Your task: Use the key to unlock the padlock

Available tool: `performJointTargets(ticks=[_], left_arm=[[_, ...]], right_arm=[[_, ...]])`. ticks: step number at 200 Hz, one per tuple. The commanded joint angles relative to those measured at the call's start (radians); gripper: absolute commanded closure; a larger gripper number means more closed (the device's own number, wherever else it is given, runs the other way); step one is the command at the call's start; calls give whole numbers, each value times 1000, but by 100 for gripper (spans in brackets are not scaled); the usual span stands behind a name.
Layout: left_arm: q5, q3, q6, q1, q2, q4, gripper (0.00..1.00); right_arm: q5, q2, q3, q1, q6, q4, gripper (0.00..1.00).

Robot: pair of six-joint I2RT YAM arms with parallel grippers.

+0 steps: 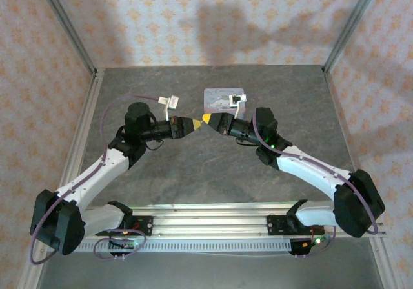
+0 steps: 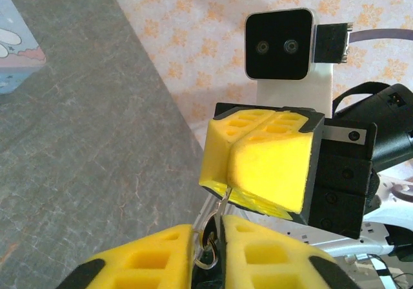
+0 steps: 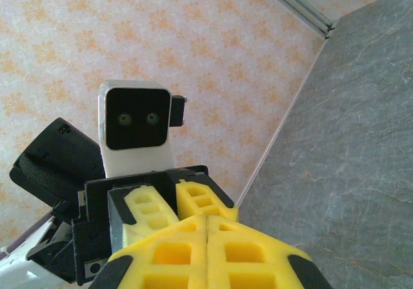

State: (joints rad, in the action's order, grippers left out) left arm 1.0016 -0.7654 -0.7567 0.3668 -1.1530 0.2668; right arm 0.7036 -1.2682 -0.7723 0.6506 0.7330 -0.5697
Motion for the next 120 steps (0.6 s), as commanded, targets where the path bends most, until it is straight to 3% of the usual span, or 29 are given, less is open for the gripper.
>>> performJointTargets(ticks=[1,15,64,101,120], left_arm=[[32,-7,10,10,-4,43,91],[34,-9,16,11,1,43,100],[-9,-12,101,9,40,-38,100],[-59,-6,164,6,56,-121,100],[-84,3,181,1,54,-138,100]], right_arm=[[-6,0,-4,-2,0,-62,100],[-3,-4,-4,-2,1,-61,100],[-32,-2,-14,-2,-23,27,100],[-107,43,-47,-2,-101,200,59],[-149,68,-94,-4,-165,330,48]])
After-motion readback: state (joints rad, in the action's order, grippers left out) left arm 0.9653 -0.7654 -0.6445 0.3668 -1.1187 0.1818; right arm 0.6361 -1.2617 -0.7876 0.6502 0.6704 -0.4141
